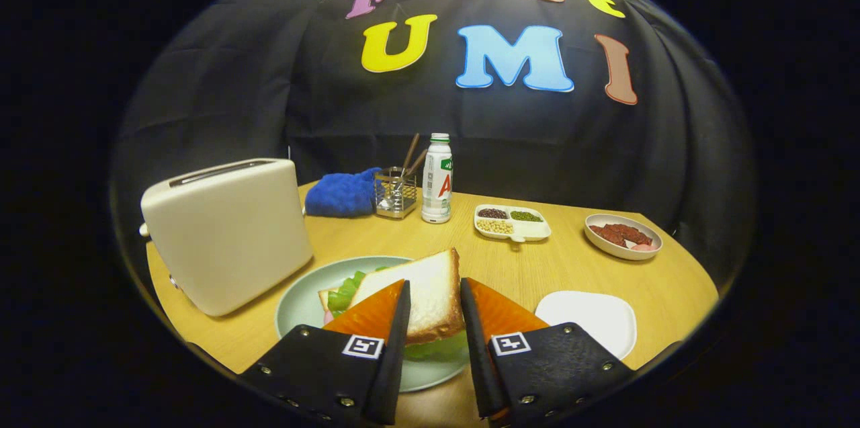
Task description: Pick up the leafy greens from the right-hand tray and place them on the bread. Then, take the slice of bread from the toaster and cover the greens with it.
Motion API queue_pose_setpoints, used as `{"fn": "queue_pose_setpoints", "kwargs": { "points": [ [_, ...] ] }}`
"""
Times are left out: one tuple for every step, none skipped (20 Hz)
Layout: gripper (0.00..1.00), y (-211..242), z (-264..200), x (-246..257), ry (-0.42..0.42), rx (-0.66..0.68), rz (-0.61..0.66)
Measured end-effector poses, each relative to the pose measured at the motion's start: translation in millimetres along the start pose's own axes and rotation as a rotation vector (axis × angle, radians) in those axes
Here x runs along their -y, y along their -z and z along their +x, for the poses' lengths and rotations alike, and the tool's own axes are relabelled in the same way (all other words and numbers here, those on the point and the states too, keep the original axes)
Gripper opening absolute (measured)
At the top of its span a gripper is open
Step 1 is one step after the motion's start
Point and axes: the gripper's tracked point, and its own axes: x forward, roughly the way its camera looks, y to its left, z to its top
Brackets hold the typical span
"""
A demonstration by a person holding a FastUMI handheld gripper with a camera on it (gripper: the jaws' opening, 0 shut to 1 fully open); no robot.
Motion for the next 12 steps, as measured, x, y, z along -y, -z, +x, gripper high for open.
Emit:
{"fn": "queue_pose_setpoints", "kwargs": {
  "points": [
    [0.44, 8, -1, -2, -0.005, -0.019, -0.02],
    [0.44, 12, -1, -6, -0.021, -0.025, -0.024],
    [0.44, 15, -1, -11, -0.043, -0.028, -0.024],
    [0.44, 16, -1, -12, -0.037, -0.028, -0.031],
    [0.44, 13, 0, -9, -0.029, -0.015, -0.038],
    [0.41, 8, -2, -7, -0.025, 0.002, -0.038],
    [0.41, 4, -4, -8, -0.025, 0.021, -0.04],
    [0.41, -1, -7, -6, -0.019, 0.037, -0.049],
    [0.41, -4, -11, -2, -0.012, 0.052, -0.055],
    [0.41, -8, -15, 1, -0.005, 0.068, -0.054],
    [0.41, -12, -20, 5, 0.003, 0.088, -0.051],
    [0.41, -16, -24, 10, 0.018, 0.105, -0.052]
  ]
}}
